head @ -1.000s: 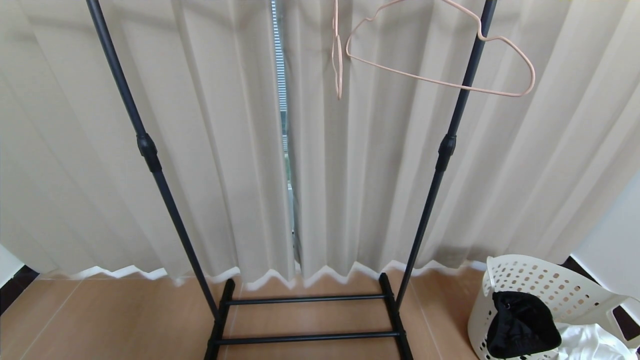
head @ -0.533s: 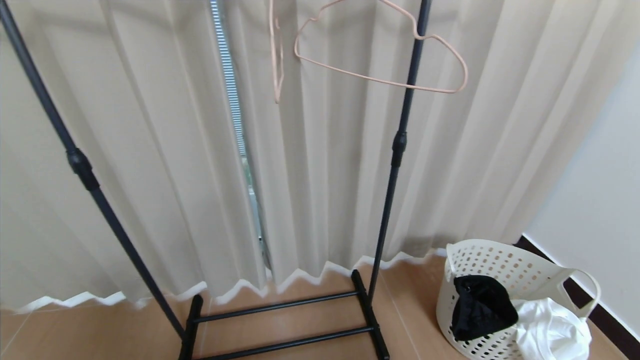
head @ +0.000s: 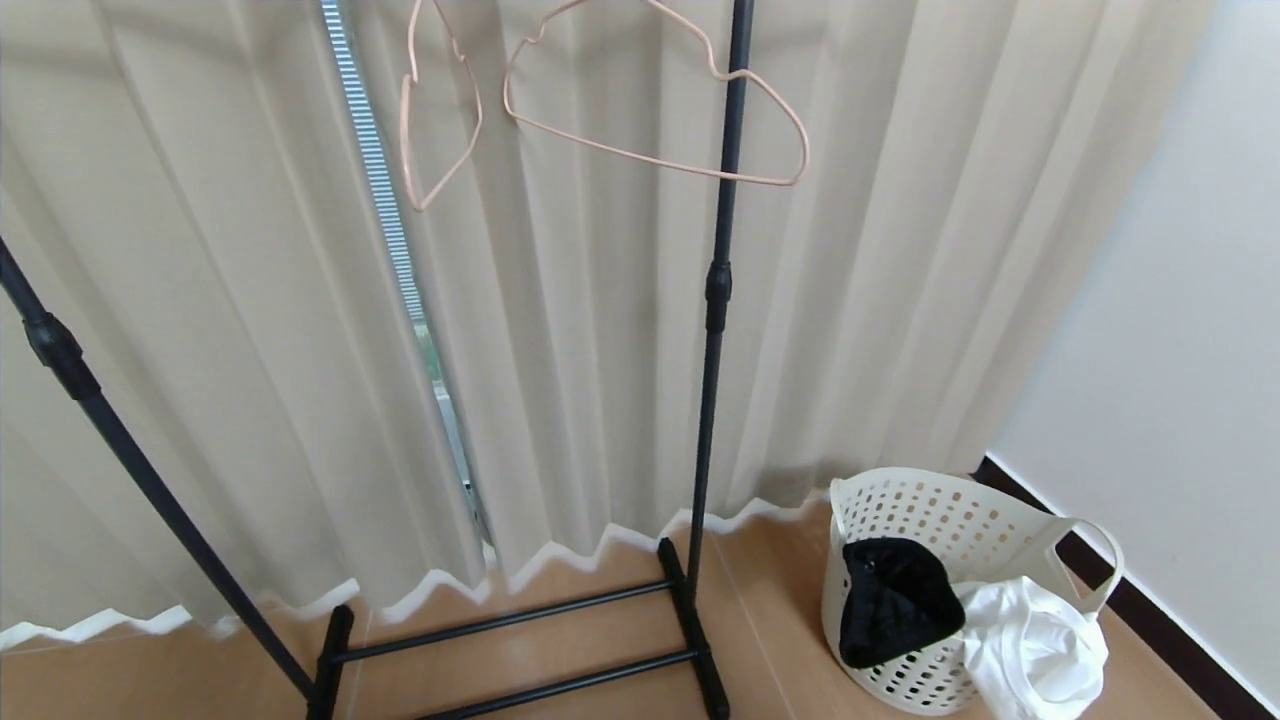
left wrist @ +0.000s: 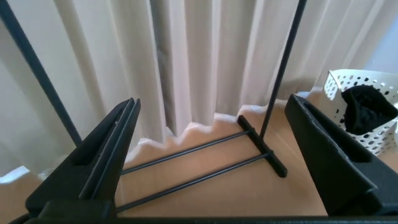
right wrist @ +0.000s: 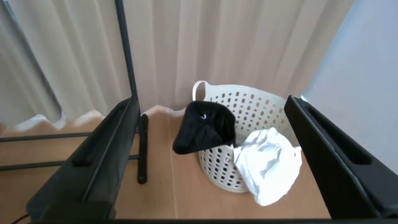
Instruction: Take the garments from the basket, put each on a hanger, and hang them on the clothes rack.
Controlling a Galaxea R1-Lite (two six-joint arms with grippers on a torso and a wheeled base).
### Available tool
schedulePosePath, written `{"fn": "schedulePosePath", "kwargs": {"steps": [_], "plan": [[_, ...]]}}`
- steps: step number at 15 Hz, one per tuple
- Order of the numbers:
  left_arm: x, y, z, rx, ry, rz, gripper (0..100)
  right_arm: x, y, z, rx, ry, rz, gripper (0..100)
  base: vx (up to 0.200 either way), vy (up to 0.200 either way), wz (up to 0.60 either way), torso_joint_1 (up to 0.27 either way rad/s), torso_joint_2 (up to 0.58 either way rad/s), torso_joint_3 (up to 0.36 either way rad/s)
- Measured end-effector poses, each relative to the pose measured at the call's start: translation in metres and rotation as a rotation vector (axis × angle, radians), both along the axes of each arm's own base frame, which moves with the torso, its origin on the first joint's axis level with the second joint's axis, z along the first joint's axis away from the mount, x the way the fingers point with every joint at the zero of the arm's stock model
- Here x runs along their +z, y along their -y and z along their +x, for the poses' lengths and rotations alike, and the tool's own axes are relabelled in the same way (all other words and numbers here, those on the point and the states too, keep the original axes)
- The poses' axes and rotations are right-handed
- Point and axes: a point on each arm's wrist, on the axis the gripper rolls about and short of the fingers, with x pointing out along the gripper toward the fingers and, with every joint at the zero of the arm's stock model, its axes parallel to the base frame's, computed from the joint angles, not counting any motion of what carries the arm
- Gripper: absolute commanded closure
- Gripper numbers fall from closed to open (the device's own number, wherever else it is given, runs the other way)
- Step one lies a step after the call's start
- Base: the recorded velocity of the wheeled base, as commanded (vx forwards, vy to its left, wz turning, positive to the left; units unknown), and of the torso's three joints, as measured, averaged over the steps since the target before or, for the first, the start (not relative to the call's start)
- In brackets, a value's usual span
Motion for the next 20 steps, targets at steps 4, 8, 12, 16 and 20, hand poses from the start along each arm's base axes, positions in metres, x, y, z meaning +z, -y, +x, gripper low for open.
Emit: {"fn": "schedulePosePath", "kwargs": {"steps": [4, 8, 12, 16, 20], "plan": [[0.0, 0.0, 0.0, -0.001, 0.0, -0.001, 0, 0.0001, 0.0, 0.0, 0.0, 0.0, 0.0, 0, 0.2, 0.05, 0.0, 0.0, 0.0, 0.002], [0.0, -0.0001, 0.0, 0.004, 0.0, -0.004, 0, -0.0002, 0.0, 0.0, -0.001, -0.001, 0.0, 0, 0.05, 0.0, -0.15, 0.007, 0.0, 0.002], [0.0001, -0.0001, 0.0, 0.006, 0.001, -0.004, 0, -0.0002, 0.0001, 0.0, -0.003, -0.001, 0.001, 0, 0.0, 0.0, -0.3, 0.0, 0.0, 0.002], [0.0001, -0.0001, 0.0, 0.006, 0.001, -0.004, 0, 0.0, 0.0, 0.0, -0.002, 0.0, 0.0, 0, 0.0, 0.0, -0.45, -0.002, 0.0, 0.004], [0.0001, -0.0001, 0.0, 0.004, 0.001, -0.004, 0, 0.0, 0.0001, 0.0, -0.002, -0.001, 0.0, 0, 0.0, 0.0, 0.0, 0.0, 0.0, 0.0]]}}
